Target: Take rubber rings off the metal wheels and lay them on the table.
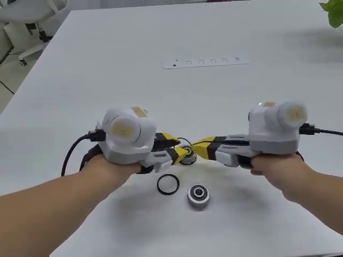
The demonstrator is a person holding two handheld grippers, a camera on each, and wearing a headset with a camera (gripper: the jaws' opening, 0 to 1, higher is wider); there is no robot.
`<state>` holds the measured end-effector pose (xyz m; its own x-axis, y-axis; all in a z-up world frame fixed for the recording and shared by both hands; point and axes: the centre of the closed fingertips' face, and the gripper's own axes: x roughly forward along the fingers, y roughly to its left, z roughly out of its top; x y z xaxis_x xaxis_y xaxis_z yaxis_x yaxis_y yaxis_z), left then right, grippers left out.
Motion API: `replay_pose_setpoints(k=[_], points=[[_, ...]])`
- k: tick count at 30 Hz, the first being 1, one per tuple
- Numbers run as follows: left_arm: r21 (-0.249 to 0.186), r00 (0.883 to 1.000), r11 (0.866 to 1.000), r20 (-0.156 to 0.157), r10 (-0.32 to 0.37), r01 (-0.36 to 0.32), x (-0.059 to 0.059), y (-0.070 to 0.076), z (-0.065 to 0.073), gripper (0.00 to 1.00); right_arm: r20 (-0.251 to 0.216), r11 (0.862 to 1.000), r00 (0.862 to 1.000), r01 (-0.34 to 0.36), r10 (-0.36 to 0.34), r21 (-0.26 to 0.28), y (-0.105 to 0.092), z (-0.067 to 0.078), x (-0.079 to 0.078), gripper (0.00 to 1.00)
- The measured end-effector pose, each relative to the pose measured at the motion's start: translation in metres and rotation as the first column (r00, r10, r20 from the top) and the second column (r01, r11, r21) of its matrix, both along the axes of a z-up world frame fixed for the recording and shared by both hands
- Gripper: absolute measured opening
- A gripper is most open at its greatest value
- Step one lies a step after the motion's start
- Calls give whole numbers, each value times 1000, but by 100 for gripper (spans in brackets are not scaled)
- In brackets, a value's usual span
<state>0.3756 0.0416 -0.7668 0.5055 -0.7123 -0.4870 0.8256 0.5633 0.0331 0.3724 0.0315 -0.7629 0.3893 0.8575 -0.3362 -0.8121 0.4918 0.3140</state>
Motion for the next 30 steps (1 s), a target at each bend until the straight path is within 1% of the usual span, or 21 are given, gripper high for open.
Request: replay_pose_setpoints(k=[3, 6, 10, 13, 17, 20, 22, 25, 29, 30], points=[[-11, 1000, 1000, 7, -3, 3, -4, 4, 7, 21, -3, 1000, 1000, 0, 0, 19, 1, 6, 0, 0], [-24, 1000, 1000, 17, -9, 10, -9, 8, 14, 26, -3, 999, 1000, -3, 3, 33, 3, 11, -2, 0], [-36, 999, 999, 31, -22, 23, -19, 17, 24, 30, -11, 998, 1000, -21, 22, 55, 8, 18, -9, 0], [-54, 999, 998, 31, -23, 24, -27, 22, 30, 33, -19, 997, 999, -37, 38, 71, 13, 22, -13, 0], [-70, 999, 997, 27, -23, 25, -36, 28, 34, 36, -30, 995, 997, -62, 64, 84, 20, 25, -21, 0], [-84, 999, 996, 23, -24, 26, -44, 33, 36, 38, -41, 993, 996, -79, 82, 87, 23, 25, -27, 0], [-87, 999, 996, 23, -28, 30, -49, 35, 36, 40, -53, 992, 994, -89, 94, 87, 24, 22, -29, 0], [-80, 999, 996, 25, -37, 39, -56, 40, 35, 43, -81, 991, 990, -107, 113, 85, 27, 16, -36, 0], [-71, 999, 997, 28, -42, 44, -62, 44, 34, 45, -111, 989, 985, -121, 130, 84, 29, 8, -42, 0], [-69, 999, 997, 27, -42, 44, -64, 46, 33, 46, -129, 988, 982, -126, 137, 89, 30, 6, -44, 0]])
